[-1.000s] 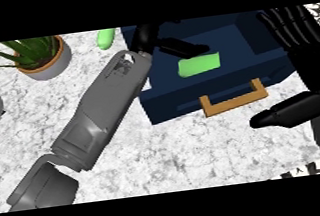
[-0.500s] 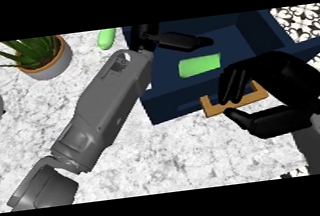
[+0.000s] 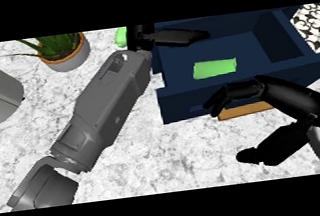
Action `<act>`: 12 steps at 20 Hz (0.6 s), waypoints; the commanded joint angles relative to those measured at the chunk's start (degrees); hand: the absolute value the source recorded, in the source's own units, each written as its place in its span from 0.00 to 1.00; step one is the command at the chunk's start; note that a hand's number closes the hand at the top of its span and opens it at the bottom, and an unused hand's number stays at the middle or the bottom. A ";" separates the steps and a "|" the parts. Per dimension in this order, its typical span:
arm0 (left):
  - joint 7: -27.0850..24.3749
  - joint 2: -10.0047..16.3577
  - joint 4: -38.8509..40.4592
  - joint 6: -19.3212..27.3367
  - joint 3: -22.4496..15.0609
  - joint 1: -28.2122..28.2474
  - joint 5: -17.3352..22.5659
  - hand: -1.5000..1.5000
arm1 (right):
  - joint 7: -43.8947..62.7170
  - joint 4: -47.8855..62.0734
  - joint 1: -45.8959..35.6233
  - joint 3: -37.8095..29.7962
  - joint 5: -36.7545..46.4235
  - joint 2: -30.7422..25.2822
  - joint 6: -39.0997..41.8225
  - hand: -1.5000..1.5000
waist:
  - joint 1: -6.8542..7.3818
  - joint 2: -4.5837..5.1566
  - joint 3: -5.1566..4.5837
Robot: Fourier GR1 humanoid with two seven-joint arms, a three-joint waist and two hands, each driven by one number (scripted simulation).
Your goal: Pick up the cup, place it into the drawer and close the drawer
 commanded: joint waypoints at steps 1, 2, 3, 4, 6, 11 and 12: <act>-0.42 0.00 0.82 -0.25 1.24 -0.64 1.82 0.00 | -2.12 1.67 2.14 4.26 13.10 -0.70 -2.97 0.00 | 2.82 -0.25 0.05; -4.51 0.00 0.21 -1.73 0.24 3.97 2.13 0.00 | -5.50 3.00 4.31 3.21 14.77 -0.97 -4.37 0.00 | 2.94 -0.31 0.06; -1.95 0.00 -0.85 -1.36 0.90 1.21 2.82 0.00 | -5.64 4.75 4.42 4.51 17.68 0.09 -6.42 0.00 | 3.78 -0.59 0.05; -4.59 0.00 -0.03 -2.55 0.53 3.72 2.54 0.00 | -6.06 7.95 2.72 6.01 19.65 0.89 -7.03 0.00 | 4.25 -0.36 0.03; -6.34 0.47 -0.94 -4.68 1.32 5.08 1.79 0.00 | -7.99 15.18 1.04 6.76 23.51 2.02 -9.86 0.00 | 6.38 -0.42 0.03; -4.51 1.87 -5.15 -5.52 1.23 8.92 2.29 0.00 | -15.98 30.87 -1.08 11.58 31.27 4.13 -13.59 0.00 | 8.20 -0.89 0.05; -2.90 3.35 -5.35 -7.11 1.65 8.05 2.88 0.00 | -17.32 36.37 -3.60 10.18 31.70 3.34 -13.76 0.00 | 9.24 -0.55 0.09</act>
